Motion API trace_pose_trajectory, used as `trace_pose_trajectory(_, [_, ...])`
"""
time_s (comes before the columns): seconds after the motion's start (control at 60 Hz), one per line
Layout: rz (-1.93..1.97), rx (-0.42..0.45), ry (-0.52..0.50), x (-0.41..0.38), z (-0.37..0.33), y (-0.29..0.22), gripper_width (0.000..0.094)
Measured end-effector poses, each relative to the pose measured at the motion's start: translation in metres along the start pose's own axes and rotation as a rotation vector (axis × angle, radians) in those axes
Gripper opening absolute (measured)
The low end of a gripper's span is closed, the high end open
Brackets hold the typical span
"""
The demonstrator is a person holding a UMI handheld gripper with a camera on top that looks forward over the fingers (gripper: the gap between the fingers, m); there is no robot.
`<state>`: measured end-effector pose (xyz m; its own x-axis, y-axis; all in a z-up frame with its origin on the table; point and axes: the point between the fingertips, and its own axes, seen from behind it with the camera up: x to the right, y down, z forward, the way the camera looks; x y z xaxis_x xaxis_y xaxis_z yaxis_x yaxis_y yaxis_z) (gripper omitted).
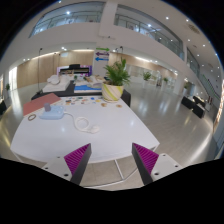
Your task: Unplug charger
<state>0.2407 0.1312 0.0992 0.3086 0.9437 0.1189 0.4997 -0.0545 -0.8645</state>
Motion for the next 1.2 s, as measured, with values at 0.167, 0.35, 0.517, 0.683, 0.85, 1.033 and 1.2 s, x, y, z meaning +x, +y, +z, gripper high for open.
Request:
trace_pose_trajectory(0.167, [-0.030, 0.017, -0.080, -0.065, -0.004, -0.014, 0.0857])
trace_pose_trajectory(0.35, [-0.075, 0.025, -0.192, -0.157, -0.009, -0.020, 0.0856])
trace_pose_trajectory(0.517, [-0.115, 0.030, -0.292, -0.240, -0.018, -0.021, 0.0852])
trace_pose_trajectory(0.683, [-0.168, 0.044, -0.339, -0.299, -0.009, -0.031, 0.0851])
trace_pose_trajectory(0.85, [-0.151, 0.045, -0.345, -0.341, 0.024, -0.049, 0.0848])
trace_pose_trajectory(1.033, [-0.144, 0.083, -0.324, -0.369, 0.091, -0.078, 0.0853])
trace_pose_trajectory(1.2, [-0.096, 0.092, -0.295, -0.386, 0.159, -0.100, 0.0852])
